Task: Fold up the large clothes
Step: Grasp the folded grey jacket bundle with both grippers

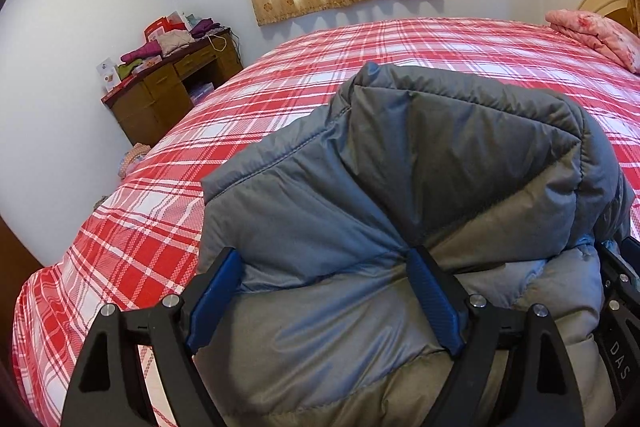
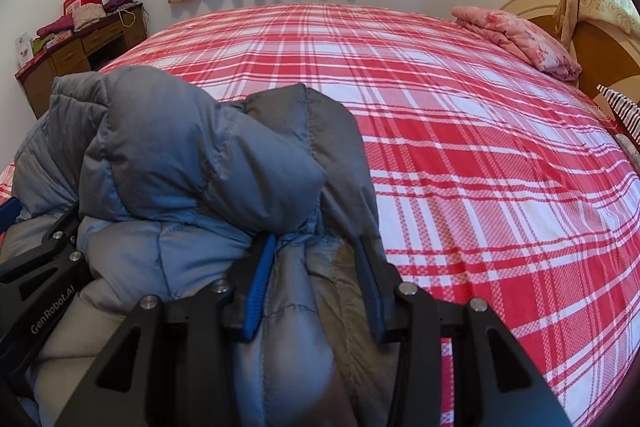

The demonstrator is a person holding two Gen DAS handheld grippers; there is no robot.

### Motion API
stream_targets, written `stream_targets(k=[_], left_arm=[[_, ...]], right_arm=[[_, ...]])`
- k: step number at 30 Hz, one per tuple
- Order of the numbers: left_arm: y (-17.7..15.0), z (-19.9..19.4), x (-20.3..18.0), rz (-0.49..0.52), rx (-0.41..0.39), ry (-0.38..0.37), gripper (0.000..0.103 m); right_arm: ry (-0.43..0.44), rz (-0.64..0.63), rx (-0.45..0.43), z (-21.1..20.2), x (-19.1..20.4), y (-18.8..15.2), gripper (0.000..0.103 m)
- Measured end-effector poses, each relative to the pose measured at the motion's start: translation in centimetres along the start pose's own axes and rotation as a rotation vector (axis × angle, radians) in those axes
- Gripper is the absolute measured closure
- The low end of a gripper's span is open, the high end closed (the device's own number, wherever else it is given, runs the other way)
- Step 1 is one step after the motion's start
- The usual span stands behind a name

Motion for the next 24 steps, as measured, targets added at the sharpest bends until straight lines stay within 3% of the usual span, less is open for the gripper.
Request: stream_targets(k=[24], left_arm=[[-0.27,0.51,-0.44,0.030,0.012,0.013,0.017]], right_arm=[[-0.002,0.002,0.012,0.52,0.22,-0.33,0.059]])
Point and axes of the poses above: each gripper's, at about its wrist camera, not at the fingertips, and z roughly the way its jaws point, x to its left, y to its top, the point moved 9 cm from there along z, roughly the way its jaws point, and after that the axes turned 14 degrees about z, right-handed, at the moved point
